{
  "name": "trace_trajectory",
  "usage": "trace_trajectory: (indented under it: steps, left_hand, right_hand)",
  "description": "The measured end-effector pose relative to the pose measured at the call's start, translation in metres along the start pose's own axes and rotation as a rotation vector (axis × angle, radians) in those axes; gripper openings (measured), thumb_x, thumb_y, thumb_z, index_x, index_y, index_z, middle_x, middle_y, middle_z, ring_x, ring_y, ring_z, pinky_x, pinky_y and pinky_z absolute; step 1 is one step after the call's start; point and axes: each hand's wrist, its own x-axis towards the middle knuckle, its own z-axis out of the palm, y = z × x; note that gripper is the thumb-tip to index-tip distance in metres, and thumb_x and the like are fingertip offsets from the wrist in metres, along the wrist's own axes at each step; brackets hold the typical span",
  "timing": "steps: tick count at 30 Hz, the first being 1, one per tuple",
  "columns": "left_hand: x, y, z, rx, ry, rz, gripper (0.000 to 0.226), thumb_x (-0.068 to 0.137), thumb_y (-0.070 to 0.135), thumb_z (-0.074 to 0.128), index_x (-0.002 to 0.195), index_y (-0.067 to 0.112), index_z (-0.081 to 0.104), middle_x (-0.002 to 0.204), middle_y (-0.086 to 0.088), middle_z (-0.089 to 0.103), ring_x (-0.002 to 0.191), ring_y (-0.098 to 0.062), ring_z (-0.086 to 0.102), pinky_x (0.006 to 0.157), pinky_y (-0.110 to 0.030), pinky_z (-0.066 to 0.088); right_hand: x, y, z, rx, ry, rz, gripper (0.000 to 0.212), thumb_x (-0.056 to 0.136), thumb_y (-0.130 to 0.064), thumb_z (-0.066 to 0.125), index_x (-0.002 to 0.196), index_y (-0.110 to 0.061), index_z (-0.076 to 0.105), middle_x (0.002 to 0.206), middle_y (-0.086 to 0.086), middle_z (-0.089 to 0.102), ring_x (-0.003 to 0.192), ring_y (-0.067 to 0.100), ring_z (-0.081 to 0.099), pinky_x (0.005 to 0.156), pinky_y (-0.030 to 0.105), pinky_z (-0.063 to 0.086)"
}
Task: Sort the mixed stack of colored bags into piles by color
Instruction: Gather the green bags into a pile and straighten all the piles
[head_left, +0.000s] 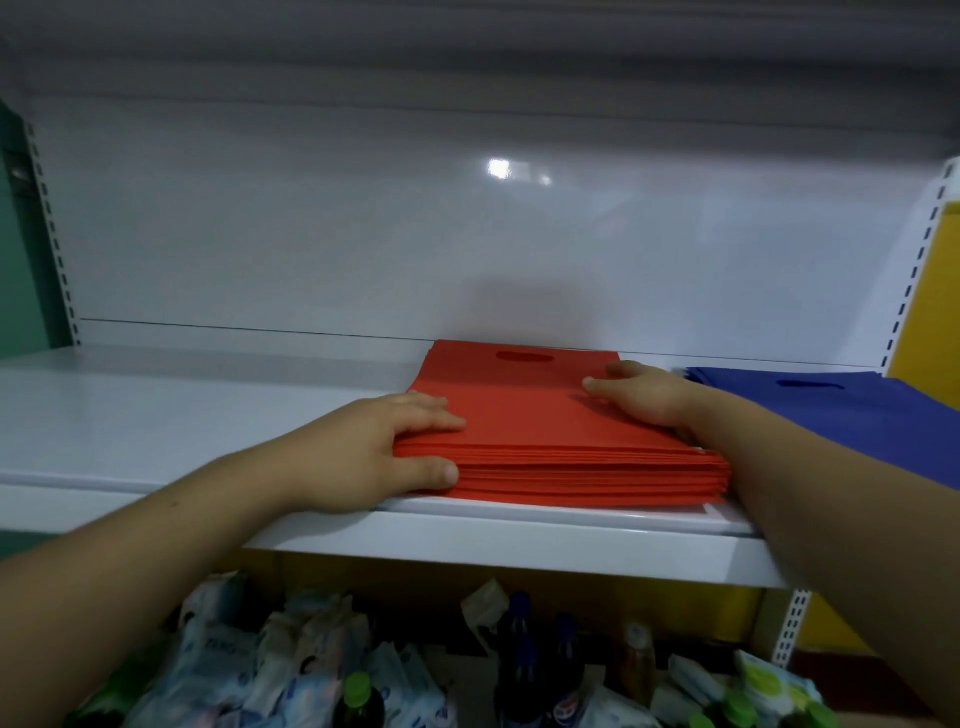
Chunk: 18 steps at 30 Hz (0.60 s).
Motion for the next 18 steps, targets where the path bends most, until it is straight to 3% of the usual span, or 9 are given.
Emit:
trace_trajectory:
  steps: [3, 6, 9, 11, 13, 18]
  left_hand:
    - [0.001, 0.0, 0.001, -0.008, -0.003, 0.009, 0.065, 0.072, 0.075, 0.054, 0.13, 0.049, 0.042, 0.151, 0.017, 0.027, 0.129, 0.01, 0.019, 0.105, -0.014, 0.013]
    - [0.003, 0.0, 0.002, 0.004, -0.022, -0.033, 0.073, 0.069, 0.071, 0.047, 0.136, 0.046, 0.038, 0.156, 0.014, 0.014, 0.139, 0.001, 0.009, 0.112, -0.021, 0.009]
    - [0.003, 0.0, 0.003, -0.01, -0.021, -0.064, 0.072, 0.068, 0.076, 0.044, 0.135, 0.049, 0.039, 0.157, 0.014, 0.011, 0.144, -0.006, 0.01, 0.118, -0.03, 0.011]
    - [0.002, 0.0, 0.004, -0.006, -0.009, -0.089, 0.093, 0.053, 0.095, 0.037, 0.135, 0.051, 0.037, 0.156, 0.017, 0.012, 0.143, -0.005, 0.013, 0.117, -0.03, 0.014]
    - [0.001, -0.002, 0.006, -0.007, 0.012, -0.12, 0.112, 0.036, 0.101, 0.032, 0.136, 0.051, 0.036, 0.155, 0.019, 0.015, 0.14, 0.0, 0.018, 0.114, -0.024, 0.016]
    - [-0.001, 0.001, 0.009, -0.016, 0.033, -0.129, 0.111, 0.034, 0.101, 0.033, 0.134, 0.053, 0.038, 0.152, 0.019, 0.024, 0.136, 0.004, 0.024, 0.114, -0.023, 0.018]
  right_hand:
    - [0.002, 0.002, 0.0, -0.065, -0.009, 0.004, 0.064, 0.093, -0.046, 0.055, 0.146, -0.015, 0.037, 0.144, 0.005, 0.044, 0.119, 0.019, 0.048, 0.09, 0.023, 0.032]
    - [0.007, 0.002, -0.002, -0.105, -0.047, 0.033, 0.054, 0.09, -0.048, 0.059, 0.135, -0.019, 0.05, 0.133, 0.004, 0.054, 0.105, 0.018, 0.056, 0.091, 0.027, 0.041]
    - [0.014, -0.003, -0.01, -0.154, -0.056, 0.016, 0.041, 0.091, -0.046, 0.057, 0.124, -0.02, 0.057, 0.127, 0.005, 0.059, 0.109, 0.022, 0.058, 0.095, 0.032, 0.044]
    - [0.019, -0.01, -0.016, -0.248, -0.049, 0.012, 0.05, 0.093, -0.048, 0.053, 0.131, -0.016, 0.051, 0.132, 0.006, 0.054, 0.117, 0.025, 0.053, 0.098, 0.034, 0.042]
    - [0.028, -0.015, -0.019, -0.332, -0.003, 0.005, 0.062, 0.093, -0.049, 0.052, 0.141, -0.011, 0.041, 0.142, 0.01, 0.045, 0.129, 0.027, 0.045, 0.102, 0.033, 0.035]
    - [0.054, -0.021, -0.017, -0.415, 0.061, -0.085, 0.08, 0.088, -0.06, 0.053, 0.15, -0.017, 0.027, 0.153, 0.01, 0.031, 0.136, 0.029, 0.036, 0.107, 0.035, 0.032]
